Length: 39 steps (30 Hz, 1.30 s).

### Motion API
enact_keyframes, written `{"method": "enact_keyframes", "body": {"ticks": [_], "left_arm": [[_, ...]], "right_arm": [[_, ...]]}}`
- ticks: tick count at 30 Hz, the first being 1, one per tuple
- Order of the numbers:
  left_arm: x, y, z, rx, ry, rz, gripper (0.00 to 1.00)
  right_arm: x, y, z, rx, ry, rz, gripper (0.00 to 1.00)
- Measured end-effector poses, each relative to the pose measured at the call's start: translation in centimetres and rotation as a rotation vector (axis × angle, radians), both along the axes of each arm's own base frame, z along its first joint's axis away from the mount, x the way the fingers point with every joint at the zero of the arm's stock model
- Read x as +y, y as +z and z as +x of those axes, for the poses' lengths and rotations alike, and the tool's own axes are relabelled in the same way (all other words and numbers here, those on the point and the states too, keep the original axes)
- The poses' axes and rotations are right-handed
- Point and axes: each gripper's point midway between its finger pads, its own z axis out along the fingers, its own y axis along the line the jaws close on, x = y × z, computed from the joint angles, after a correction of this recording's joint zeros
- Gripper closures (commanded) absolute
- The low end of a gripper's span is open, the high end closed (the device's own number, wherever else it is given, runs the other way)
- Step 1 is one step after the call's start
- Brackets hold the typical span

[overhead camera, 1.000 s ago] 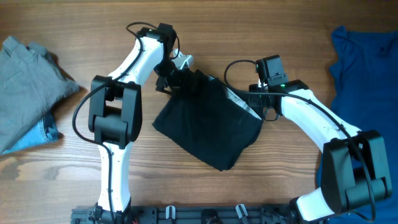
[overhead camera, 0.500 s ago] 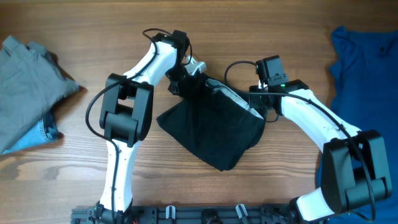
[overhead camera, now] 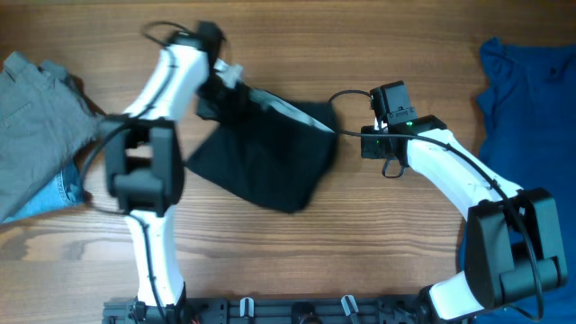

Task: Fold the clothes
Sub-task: 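Carry the black bundle with the left gripper onto the grey pile at left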

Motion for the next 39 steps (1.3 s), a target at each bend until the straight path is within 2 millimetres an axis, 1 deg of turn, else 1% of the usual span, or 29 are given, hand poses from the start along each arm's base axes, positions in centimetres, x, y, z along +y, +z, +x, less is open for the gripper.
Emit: {"method": "enact_keyframes", "body": {"ticks": [3,6,9,13,16,22,25,33,38,39], "left_arm": [[3.1,3.4,0.8,-0.074,0.068,0.018,0.96],[4.9,6.4,0.8,-0.13,0.11,0.022,0.96],[6.2,8.3,0.6,-0.164,0.142,0.022,0.96],[8.4,9.6,0.7,-0.194,0.192,0.027,0.96],[10.4,10.7,0.7,-0.224,0.238,0.031,0.96],[14.0,13.9,0.5,-0.316,0.323,0.048,0.96],[15.3,14.9,0.5,-0.352,0.353,0.056,0.96],[18.6,15.9,1.7,-0.435,0.419,0.077,0.96],[21.3,16.7,2.9,-0.51,0.476,0.091,0.96],[22.2,17.0,3.0,-0.527,0.504,0.094,0.96]], "right_arm": [[0.0,0.0,-0.1,0.002,0.0,0.0,0.74],[0.0,0.0,-0.1,0.004,0.0,-0.001,0.74],[0.0,0.0,-0.1,0.006,0.0,-0.002,0.74],[0.0,-0.1,-0.2,0.007,0.0,-0.002,0.74],[0.0,-0.1,-0.2,0.008,0.0,-0.002,0.74],[0.0,-0.1,-0.2,0.007,0.0,-0.002,0.74],[-0.1,-0.1,-0.2,0.008,0.0,-0.002,0.74],[0.0,-0.1,-0.2,0.007,0.0,-0.002,0.74],[-0.1,-0.1,-0.2,0.01,0.0,-0.003,0.73],[-0.1,-0.1,-0.2,0.011,0.0,-0.003,0.73]]}}
